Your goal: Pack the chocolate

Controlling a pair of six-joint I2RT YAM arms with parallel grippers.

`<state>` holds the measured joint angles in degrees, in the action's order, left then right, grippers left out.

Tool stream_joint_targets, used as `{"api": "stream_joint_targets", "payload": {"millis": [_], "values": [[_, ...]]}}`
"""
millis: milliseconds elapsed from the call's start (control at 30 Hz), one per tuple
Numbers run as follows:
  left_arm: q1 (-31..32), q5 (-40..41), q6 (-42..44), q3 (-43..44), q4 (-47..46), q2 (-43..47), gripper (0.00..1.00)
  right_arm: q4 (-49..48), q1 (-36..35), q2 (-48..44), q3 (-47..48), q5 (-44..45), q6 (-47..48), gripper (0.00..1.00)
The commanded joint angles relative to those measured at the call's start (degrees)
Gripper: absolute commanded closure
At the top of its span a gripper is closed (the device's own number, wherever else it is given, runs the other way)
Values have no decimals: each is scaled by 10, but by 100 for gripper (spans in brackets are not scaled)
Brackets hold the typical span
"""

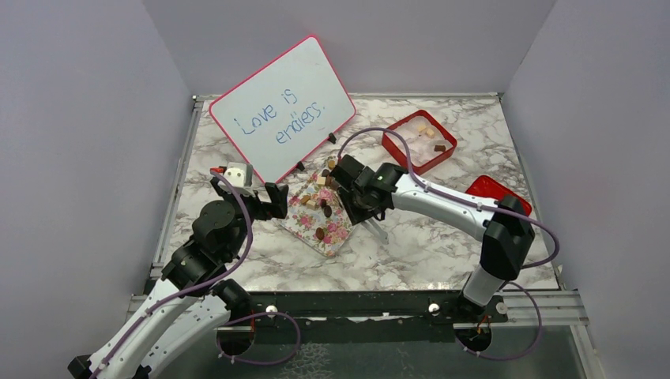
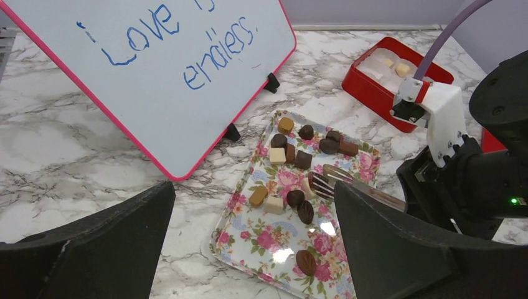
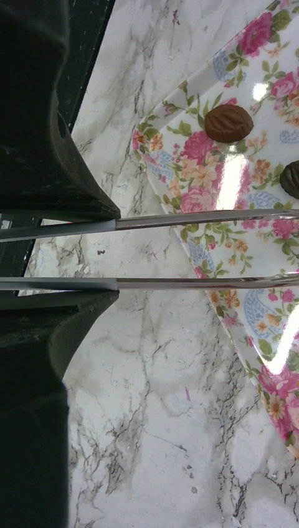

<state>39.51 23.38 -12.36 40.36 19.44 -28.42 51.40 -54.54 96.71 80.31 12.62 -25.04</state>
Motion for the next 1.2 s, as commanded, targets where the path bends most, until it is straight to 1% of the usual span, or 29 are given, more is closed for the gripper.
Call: {"api": "stream_joint_targets", "payload": {"millis": [0,433,633,867,1000,1167], "values": [[0,10,2,-2,-5,6,1,-20,-8,21,24,18,-8,55],[0,4,2,-3,-5,11,1,-13,-28,60,75,22,-18,55],[0,4,2,-4,-6,15,1,17,-35,92,103,42,-22,53],[0,3,3,-4,-6,18,1,50,-43,118,134,44,-22,52],[0,4,2,-5,-8,24,1,69,-51,127,142,53,-30,57],[0,1,3,-5,-8,22,1,84,-53,118,141,71,-40,59]]}}
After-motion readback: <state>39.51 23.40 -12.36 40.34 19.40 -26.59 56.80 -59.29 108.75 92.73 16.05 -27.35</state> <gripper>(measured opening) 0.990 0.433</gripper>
